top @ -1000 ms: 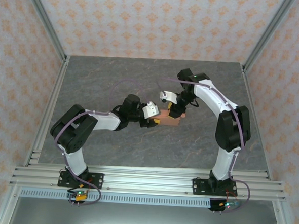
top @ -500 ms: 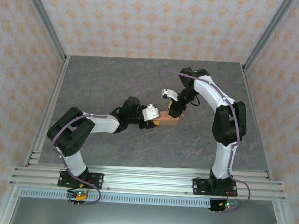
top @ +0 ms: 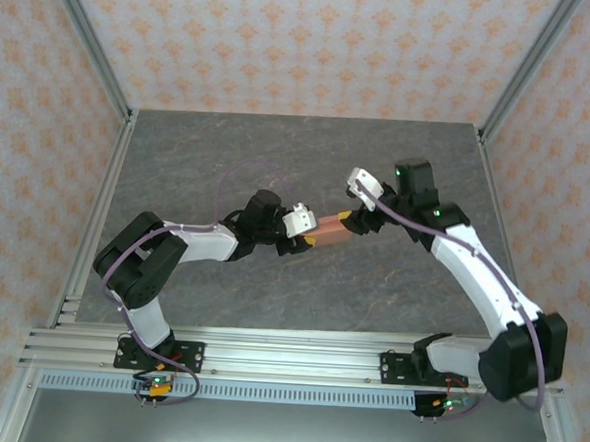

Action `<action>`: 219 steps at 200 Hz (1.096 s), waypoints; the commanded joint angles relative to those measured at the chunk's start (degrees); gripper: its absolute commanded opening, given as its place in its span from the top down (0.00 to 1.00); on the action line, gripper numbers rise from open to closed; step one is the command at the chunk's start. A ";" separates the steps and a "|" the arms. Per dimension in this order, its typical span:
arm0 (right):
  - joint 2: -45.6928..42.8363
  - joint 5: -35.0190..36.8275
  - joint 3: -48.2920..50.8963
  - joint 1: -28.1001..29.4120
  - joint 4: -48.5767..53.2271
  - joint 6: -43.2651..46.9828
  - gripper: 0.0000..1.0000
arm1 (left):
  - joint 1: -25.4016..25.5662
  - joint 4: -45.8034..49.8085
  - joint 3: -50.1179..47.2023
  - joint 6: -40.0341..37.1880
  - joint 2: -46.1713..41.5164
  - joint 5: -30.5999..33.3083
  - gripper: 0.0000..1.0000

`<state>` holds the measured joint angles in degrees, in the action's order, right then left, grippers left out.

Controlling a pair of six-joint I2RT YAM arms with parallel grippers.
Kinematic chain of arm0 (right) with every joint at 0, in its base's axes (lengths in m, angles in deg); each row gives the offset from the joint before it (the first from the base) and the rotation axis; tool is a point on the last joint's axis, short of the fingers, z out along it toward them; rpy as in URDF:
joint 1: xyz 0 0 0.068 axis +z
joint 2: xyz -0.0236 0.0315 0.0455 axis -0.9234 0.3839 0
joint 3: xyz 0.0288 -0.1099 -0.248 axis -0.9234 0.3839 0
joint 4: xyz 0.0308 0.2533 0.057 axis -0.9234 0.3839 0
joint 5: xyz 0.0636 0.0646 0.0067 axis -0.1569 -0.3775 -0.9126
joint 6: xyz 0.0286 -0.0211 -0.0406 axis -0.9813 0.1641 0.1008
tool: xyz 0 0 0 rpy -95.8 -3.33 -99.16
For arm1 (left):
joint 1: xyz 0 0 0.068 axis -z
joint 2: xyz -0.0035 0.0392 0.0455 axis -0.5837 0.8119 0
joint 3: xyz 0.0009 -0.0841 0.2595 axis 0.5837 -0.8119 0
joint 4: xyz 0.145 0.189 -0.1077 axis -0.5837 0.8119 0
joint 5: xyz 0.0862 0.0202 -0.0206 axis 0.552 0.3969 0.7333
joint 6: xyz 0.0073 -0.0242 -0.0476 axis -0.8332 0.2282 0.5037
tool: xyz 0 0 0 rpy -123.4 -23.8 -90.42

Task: Fold the paper box

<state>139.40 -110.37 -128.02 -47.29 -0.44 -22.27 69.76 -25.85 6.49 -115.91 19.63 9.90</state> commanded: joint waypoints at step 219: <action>7.66 1.41 3.56 -2.30 -3.46 -12.45 0.91 | 0.15 6.09 3.77 -0.19 0.32 0.15 0.54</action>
<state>148.91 -105.72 -122.34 -49.65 -4.84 -32.01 69.76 -20.95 8.63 -115.98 19.65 9.86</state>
